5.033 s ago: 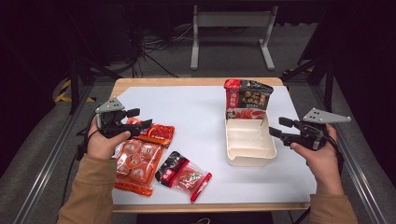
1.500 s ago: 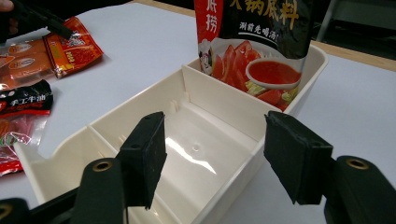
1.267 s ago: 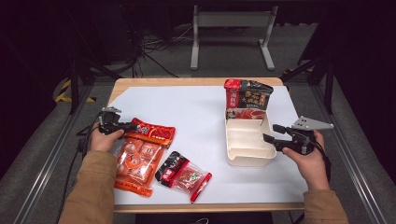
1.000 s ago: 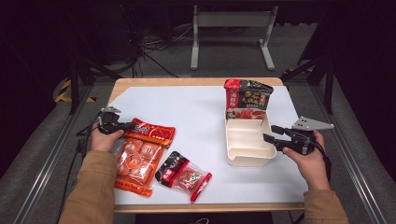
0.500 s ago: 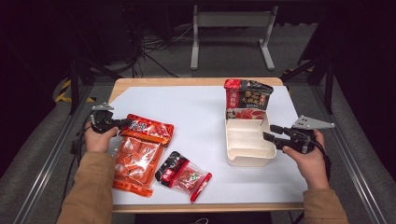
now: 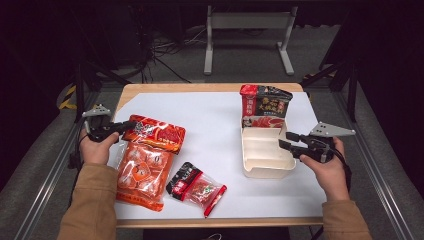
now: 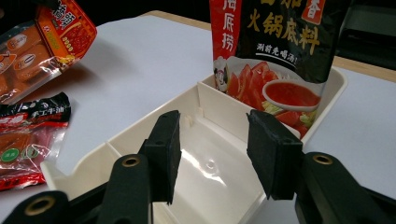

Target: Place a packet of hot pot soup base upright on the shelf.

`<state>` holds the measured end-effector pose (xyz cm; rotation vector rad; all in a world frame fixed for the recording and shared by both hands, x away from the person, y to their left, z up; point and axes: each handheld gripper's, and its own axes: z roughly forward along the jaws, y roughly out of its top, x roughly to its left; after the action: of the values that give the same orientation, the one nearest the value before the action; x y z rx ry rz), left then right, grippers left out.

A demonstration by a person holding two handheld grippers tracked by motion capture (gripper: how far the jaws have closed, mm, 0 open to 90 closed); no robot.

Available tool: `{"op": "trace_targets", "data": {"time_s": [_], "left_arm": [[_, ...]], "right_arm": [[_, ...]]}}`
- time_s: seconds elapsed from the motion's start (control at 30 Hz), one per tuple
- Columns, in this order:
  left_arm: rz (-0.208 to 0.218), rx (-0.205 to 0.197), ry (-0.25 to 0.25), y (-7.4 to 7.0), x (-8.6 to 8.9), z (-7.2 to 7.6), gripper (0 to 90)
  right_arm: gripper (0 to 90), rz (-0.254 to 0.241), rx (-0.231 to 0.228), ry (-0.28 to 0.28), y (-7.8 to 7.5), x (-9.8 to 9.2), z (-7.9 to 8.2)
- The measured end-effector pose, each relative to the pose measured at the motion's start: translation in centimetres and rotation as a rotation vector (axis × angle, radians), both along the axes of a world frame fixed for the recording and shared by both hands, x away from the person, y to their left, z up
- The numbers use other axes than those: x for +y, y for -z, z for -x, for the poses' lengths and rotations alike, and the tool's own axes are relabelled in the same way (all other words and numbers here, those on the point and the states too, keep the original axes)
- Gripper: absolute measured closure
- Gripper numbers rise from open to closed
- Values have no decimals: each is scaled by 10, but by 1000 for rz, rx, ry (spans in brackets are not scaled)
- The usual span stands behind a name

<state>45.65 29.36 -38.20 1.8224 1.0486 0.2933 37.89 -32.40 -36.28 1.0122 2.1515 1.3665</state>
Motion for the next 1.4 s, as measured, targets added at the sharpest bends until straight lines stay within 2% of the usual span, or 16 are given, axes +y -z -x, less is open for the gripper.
{"op": "trace_targets", "data": {"time_s": [0.03,0.13,0.27,0.3,0.37,0.47,0.5,0.53,0.57,0.6,0.67,0.73,1.0,1.27,1.4], "left_arm": [[23,-7,4,-5,3,4,900],[50,-22,15,-12,6,10,900],[52,-62,30,-28,4,19,900],[52,-62,30,-28,4,19,900],[50,-100,44,-40,2,26,900],[35,-124,50,-48,0,31,900],[8,-147,53,-55,-4,37,900],[8,-147,53,-55,-4,37,900],[-27,-177,55,-65,-8,43,900],[-27,-177,55,-65,-8,43,900],[-46,-204,72,-76,-12,52,900],[-45,-219,89,-82,-14,57,900],[-50,-229,117,-105,-22,78,900],[-37,-246,159,-119,-25,93,900],[-23,-268,188,-125,-28,102,900]], "right_arm": [[558,5,1,-3,0,1,0],[571,1,2,-9,0,3,0],[574,-4,-4,-12,0,4,1],[574,-9,-6,-12,-1,5,1],[574,-14,-12,-10,-1,4,2],[574,-16,-16,-9,-1,4,2],[573,-17,-17,-6,-2,3,3],[573,-17,-17,-6,-2,3,3],[573,-19,-21,-5,-2,3,3],[573,-19,-21,-5,-2,3,3],[573,-20,-22,0,-3,1,4],[573,-23,-22,6,-3,0,4],[576,-21,-20,18,-3,-2,5],[579,-25,-21,17,-4,-2,5],[580,-25,-19,17,-4,-2,5]]}}
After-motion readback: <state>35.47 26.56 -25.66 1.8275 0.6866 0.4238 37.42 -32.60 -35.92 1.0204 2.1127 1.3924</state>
